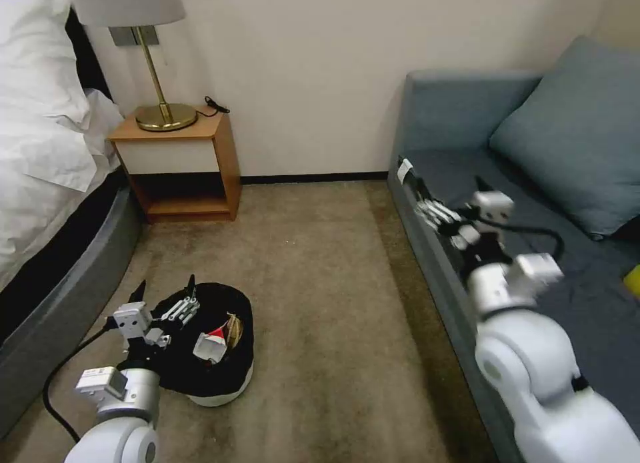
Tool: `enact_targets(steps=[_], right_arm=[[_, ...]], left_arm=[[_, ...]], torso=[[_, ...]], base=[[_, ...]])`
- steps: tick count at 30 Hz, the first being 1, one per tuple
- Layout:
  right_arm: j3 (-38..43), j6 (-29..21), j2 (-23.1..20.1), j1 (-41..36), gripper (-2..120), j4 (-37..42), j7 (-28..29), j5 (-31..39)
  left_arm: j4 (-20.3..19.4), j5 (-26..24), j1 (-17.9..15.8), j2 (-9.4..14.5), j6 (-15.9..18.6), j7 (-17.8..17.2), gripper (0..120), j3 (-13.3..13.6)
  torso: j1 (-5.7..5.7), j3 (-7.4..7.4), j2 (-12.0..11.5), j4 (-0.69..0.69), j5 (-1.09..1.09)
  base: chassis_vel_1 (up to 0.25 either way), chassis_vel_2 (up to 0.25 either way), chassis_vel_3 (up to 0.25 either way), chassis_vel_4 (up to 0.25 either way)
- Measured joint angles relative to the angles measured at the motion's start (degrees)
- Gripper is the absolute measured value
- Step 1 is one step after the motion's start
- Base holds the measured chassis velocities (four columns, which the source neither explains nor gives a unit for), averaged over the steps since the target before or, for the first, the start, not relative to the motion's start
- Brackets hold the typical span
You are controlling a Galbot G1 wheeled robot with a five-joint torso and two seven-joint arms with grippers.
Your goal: Pick up the trash bin, then pick up the garbage on the floor and place it into the trash bin.
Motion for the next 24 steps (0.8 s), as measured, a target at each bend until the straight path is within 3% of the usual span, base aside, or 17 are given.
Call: enact_targets(steps=[7,16,24], right_arm=[[1.5,4.3,5.4,-8.0,100,1.0,-1.3,-8.0],[0.6,6.3,7.7,-11.2,100,0.5,-1.4,-10.8],[-0.6,6.8,8.7,-11.9,100,-0.3,-1.9,-11.9]], left_arm=[[0.1,2.8,0.8,0.1,-2.1,0.4,100,0.9],[0.7,4.6,2.3,-0.4,-5.1,1.4,100,2.3],[0.7,3.9,3.7,-0.2,-5.9,1.7,100,1.9]], torso=[[0.00,0.00,0.0,0.01,-0.01],[0.00,0.01,0.0,0.01,-0.01],[0.00,0.01,0.0,0.01,-0.01]], base=[[0.000,0.000,0.000,0.000],[0.000,0.000,0.000,0.000],[0.000,0.000,0.000,0.000]])
